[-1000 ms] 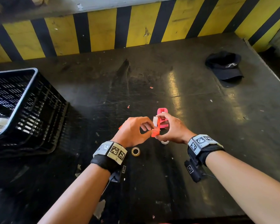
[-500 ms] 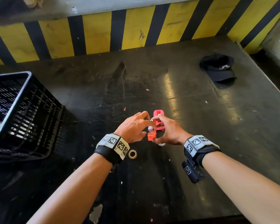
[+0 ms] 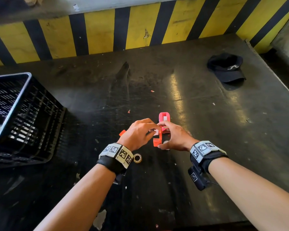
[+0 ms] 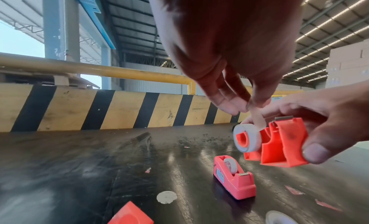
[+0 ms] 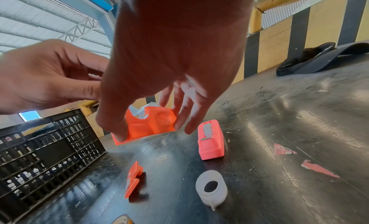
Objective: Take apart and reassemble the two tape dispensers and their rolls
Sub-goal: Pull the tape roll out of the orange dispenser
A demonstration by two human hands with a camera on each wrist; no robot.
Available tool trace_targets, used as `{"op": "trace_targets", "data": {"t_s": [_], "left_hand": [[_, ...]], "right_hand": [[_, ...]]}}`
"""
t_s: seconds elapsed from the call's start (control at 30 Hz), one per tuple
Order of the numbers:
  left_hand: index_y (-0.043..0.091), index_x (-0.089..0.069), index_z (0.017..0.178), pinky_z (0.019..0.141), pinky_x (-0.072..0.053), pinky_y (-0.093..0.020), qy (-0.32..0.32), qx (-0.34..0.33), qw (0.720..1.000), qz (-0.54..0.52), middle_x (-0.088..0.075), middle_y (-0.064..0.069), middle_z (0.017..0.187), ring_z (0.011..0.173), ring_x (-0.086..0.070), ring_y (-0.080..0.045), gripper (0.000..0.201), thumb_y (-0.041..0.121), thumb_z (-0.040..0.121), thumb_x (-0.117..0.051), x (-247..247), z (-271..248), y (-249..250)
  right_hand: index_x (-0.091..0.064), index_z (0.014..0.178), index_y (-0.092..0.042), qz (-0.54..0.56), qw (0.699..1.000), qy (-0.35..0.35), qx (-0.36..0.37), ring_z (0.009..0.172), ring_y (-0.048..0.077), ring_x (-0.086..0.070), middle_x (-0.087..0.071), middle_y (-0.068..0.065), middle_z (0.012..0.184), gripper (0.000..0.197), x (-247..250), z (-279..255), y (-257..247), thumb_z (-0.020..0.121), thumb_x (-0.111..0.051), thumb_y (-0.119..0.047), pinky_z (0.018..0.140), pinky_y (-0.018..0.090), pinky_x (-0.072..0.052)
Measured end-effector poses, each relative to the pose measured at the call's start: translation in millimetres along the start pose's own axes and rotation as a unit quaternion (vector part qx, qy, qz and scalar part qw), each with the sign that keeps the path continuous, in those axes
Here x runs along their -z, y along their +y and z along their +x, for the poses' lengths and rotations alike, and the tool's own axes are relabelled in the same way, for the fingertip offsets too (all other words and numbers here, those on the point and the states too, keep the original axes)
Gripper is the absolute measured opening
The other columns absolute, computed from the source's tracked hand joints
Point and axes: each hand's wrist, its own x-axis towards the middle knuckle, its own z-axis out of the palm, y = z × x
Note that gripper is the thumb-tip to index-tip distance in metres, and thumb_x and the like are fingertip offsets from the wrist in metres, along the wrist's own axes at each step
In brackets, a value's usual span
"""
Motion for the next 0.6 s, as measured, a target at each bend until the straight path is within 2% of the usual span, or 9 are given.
{"op": "trace_targets", "data": {"t_s": [0.07, 0.2, 0.3, 0.37, 0.43, 0.5, 0.53, 0.6], "left_hand": [[0.024, -0.074, 0.12, 0.087, -0.061, -0.033, 0.009, 0.006, 1.0, -0.012, -0.069, 0.001, 0.113, 0.094, -0.07, -0.012, 0.028, 0.017, 0.092, -0.073, -1.7, -3.4, -2.1], [0.027, -0.067, 0.124, 0.089, -0.061, -0.032, 0.001, 0.047, 0.999, -0.022, -0.062, 0.001, 0.122, 0.1, -0.068, -0.01, 0.039, 0.026, 0.087, -0.08, -4.4, -7.3, -5.3], [0.024, -0.065, 0.123, 0.09, -0.061, -0.033, -0.012, 0.063, 0.998, -0.029, -0.067, 0.001, 0.116, 0.1, -0.068, -0.01, 0.037, 0.025, 0.088, -0.079, -4.8, -6.8, -5.2], [0.023, -0.064, 0.12, 0.089, -0.062, -0.032, -0.027, 0.08, 0.996, -0.039, -0.07, 0.002, 0.111, 0.097, -0.069, -0.01, 0.034, 0.026, 0.089, -0.078, -3.7, -5.8, -4.1], [0.023, -0.063, 0.115, 0.086, -0.063, -0.032, -0.04, 0.106, 0.992, -0.063, -0.072, 0.004, 0.106, 0.092, -0.071, -0.009, 0.028, 0.026, 0.091, -0.076, -2.3, -4.6, -3.2], [0.021, -0.059, 0.11, 0.083, -0.063, -0.033, -0.043, 0.155, 0.983, -0.087, -0.073, 0.004, 0.102, 0.088, -0.072, -0.011, 0.022, 0.026, 0.093, -0.072, -1.9, -2.6, -4.0], [0.021, -0.057, 0.111, 0.082, -0.063, -0.033, -0.045, 0.189, 0.976, -0.094, -0.073, 0.003, 0.102, 0.089, -0.073, -0.012, 0.02, 0.026, 0.095, -0.069, -2.0, -1.3, -5.0], [0.021, -0.053, 0.115, 0.078, -0.061, -0.03, -0.059, 0.26, 0.956, -0.123, -0.075, 0.001, 0.101, 0.089, -0.073, -0.014, 0.02, 0.03, 0.099, -0.063, -2.1, 1.2, -6.4]], "right_hand": [[-0.047, 0.14, -0.028, -0.001, 1.0, 0.002, -0.002, 0.126, 0.019, -0.055, -0.058, 0.002, 0.137, 0.083, 0.1, 0.1, 0.0, 0.07, -0.093, -0.024, 0.093, 0.029, -0.04], [-0.046, 0.141, -0.028, 0.004, 1.0, -0.002, 0.0, 0.119, 0.012, -0.051, -0.058, 0.002, 0.139, 0.084, -0.4, 0.1, -1.5, 0.072, -0.092, -0.023, 0.092, 0.029, -0.038], [-0.046, 0.141, -0.027, 0.005, 1.0, -0.004, 0.004, 0.124, 0.016, -0.054, -0.058, 0.002, 0.139, 0.084, -0.6, -0.2, -2.7, 0.071, -0.092, -0.024, 0.092, 0.028, -0.038], [-0.046, 0.142, -0.026, 0.001, 1.0, -0.005, 0.009, 0.119, 0.012, -0.052, -0.057, 0.002, 0.139, 0.085, -0.3, -0.9, -3.4, 0.071, -0.092, -0.025, 0.091, 0.026, -0.038], [-0.046, 0.142, -0.026, -0.001, 1.0, -0.001, 0.016, 0.114, 0.009, -0.049, -0.057, 0.0, 0.136, 0.085, -0.2, -1.1, -2.4, 0.071, -0.092, -0.025, 0.085, 0.017, -0.038], [-0.047, 0.142, -0.025, 0.001, 1.0, 0.008, 0.024, 0.112, 0.008, -0.051, -0.058, -0.001, 0.131, 0.084, -0.1, -1.5, -0.6, 0.071, -0.091, -0.023, 0.077, 0.005, -0.033], [-0.047, 0.142, -0.024, 0.003, 1.0, 0.011, 0.028, 0.112, 0.008, -0.051, -0.058, -0.001, 0.13, 0.083, 0.0, -1.7, -0.2, 0.071, -0.091, -0.023, 0.076, 0.003, -0.03], [-0.047, 0.142, -0.023, 0.003, 0.999, 0.012, 0.036, 0.112, 0.009, -0.052, -0.057, -0.002, 0.127, 0.083, -0.4, -2.2, 0.1, 0.071, -0.09, -0.024, 0.077, 0.005, -0.032]]}}
